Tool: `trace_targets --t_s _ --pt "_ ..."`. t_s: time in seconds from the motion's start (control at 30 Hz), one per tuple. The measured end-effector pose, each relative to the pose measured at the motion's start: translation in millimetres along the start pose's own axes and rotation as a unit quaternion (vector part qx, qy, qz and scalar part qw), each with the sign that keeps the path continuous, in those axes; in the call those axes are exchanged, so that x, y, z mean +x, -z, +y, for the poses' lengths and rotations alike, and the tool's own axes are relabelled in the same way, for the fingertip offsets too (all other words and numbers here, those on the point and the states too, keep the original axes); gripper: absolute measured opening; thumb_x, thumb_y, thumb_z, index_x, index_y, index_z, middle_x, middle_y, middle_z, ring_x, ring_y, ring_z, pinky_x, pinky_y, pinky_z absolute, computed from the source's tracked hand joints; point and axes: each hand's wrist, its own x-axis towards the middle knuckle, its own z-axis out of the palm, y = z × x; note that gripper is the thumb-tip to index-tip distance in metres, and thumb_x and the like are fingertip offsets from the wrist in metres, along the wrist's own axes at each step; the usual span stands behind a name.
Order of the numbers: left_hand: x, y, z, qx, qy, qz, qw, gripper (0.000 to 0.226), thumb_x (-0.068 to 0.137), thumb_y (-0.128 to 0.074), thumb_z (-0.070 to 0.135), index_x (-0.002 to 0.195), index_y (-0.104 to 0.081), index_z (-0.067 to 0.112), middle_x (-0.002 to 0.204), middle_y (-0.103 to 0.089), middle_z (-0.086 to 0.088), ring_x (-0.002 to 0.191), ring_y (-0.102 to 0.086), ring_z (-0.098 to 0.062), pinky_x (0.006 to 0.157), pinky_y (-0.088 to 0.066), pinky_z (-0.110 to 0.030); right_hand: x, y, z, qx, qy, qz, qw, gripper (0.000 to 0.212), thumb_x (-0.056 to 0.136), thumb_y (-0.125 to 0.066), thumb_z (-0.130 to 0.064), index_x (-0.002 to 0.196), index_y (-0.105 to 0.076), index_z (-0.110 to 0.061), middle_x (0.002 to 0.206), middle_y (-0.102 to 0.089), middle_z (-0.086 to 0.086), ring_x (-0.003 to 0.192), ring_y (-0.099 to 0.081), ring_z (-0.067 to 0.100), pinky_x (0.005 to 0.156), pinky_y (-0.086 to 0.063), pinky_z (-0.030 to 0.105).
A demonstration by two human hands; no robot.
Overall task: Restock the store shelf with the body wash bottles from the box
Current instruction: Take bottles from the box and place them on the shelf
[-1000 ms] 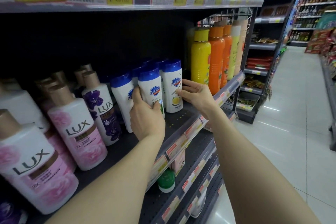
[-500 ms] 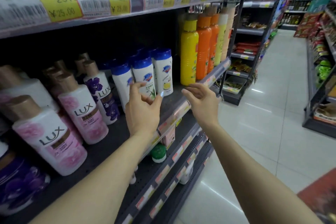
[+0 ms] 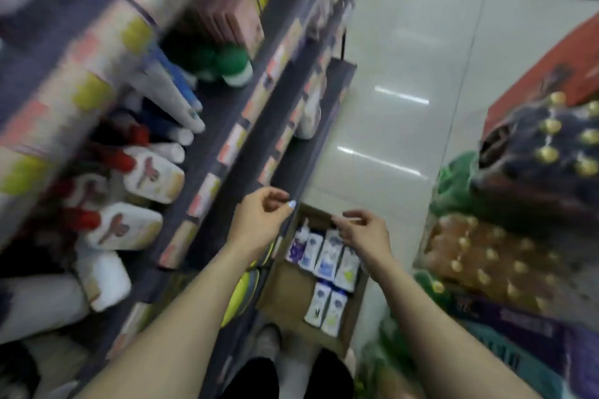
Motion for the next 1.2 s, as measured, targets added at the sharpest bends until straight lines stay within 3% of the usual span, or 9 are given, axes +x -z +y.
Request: trace_targets --t_s 0.13,0.2,0.33,0.43,0.53,0.63,0.8,1.03,1.2 --pt "4 -53 -132 0.068 0.083 -0.089 0.99 0.016 0.077 -0.072 0.006 0.091 -0.064 0.01 0.068 -0.058 0.003 0.065 -0.056 -0.007 0.062 -0.042 -0.015 30 -31 150 -0.019 -0.116 0.027 0.993 0.024 0.068 -0.079 -0.033 0.083 -0.063 -0.023 0.091 -0.071 0.013 0.087 -0.069 0.031 0.082 -0.056 0.05" --pt "10 -85 -196 0.081 0.131 -0.131 0.979 0.022 0.077 -0.072 0.005 0.098 -0.065 0.001 0.077 -0.061 -0.005 0.074 -0.057 -0.007 0.056 -0.039 -0.007 44 -49 210 -0.013 -0.162 0.059 0.985 0.025 0.067 -0.08 -0.03 0.083 -0.067 -0.017 0.09 -0.073 0.014 0.087 -0.069 0.032 0.082 -0.056 0.048" --pt "35 -147 -305 0.13 0.195 -0.173 0.957 0.038 0.078 -0.074 0.016 0.111 -0.064 0.0 0.106 -0.068 -0.013 0.096 -0.061 -0.021 0.073 -0.038 -0.017 83 -80 309 -0.007 -0.237 0.104 0.966 0.037 0.079 -0.073 -0.03 0.105 -0.065 -0.005 0.109 -0.07 0.015 0.101 -0.065 0.032 0.089 -0.051 0.037" --pt "63 -195 -365 0.129 0.214 -0.188 0.95 0.042 0.08 -0.071 0.017 0.117 -0.059 0.001 0.115 -0.064 -0.011 0.101 -0.058 -0.021 0.076 -0.037 -0.02 124 -95 371 -0.036 -0.246 0.122 0.961 0.039 0.088 -0.063 -0.028 0.119 -0.059 -0.004 0.121 -0.064 0.015 0.111 -0.059 0.031 0.081 -0.039 0.024" --pt "86 -234 -415 0.129 0.221 -0.188 0.948 0.054 0.079 -0.073 0.019 0.126 -0.051 0.004 0.122 -0.059 -0.009 0.108 -0.055 -0.021 0.085 -0.04 -0.023 161 -112 418 -0.075 -0.257 0.132 0.955 0.039 0.092 -0.056 -0.022 0.126 -0.049 -0.004 0.129 -0.058 0.017 0.118 -0.055 0.032 0.084 -0.041 0.029" --pt "93 -257 -460 0.151 0.237 -0.19 0.941 0.065 0.076 -0.075 0.025 0.131 -0.046 0.005 0.13 -0.057 -0.012 0.118 -0.054 -0.027 0.096 -0.044 -0.033 180 -126 452 -0.121 -0.27 0.127 0.947 0.044 0.096 -0.047 -0.02 0.134 -0.038 0.0 0.135 -0.05 0.021 0.124 -0.048 0.036 0.095 -0.041 0.036" --pt "77 -284 -502 0.15 0.25 -0.231 0.928 0.048 0.072 -0.078 0.022 0.112 -0.054 0.01 0.117 -0.067 -0.009 0.105 -0.064 -0.027 0.092 -0.052 -0.044 188 -134 482 -0.168 -0.258 0.107 0.945 0.044 0.094 -0.052 -0.021 0.13 -0.038 0.001 0.132 -0.052 0.022 0.121 -0.051 0.036 0.093 -0.044 0.038" --pt "87 -288 -514 0.237 0.233 -0.223 0.916 0.058 0.064 -0.082 0.033 0.112 -0.059 0.01 0.12 -0.064 -0.01 0.108 -0.062 -0.027 0.092 -0.051 -0.043 191 -136 489 -0.117 -0.244 0.104 0.957 0.045 0.084 -0.068 -0.024 0.121 -0.053 -0.004 0.124 -0.058 0.015 0.114 -0.058 0.028 0.087 -0.049 0.033" --pt "84 -269 -498 0.184 0.25 -0.233 0.922 0.047 0.068 -0.082 0.021 0.109 -0.061 0.013 0.113 -0.07 -0.006 0.1 -0.066 -0.023 0.085 -0.052 -0.034 186 -126 483 -0.056 -0.234 0.07 0.968 0.041 0.083 -0.07 -0.019 0.12 -0.058 -0.006 0.121 -0.066 0.011 0.107 -0.065 0.025 0.08 -0.05 0.028"
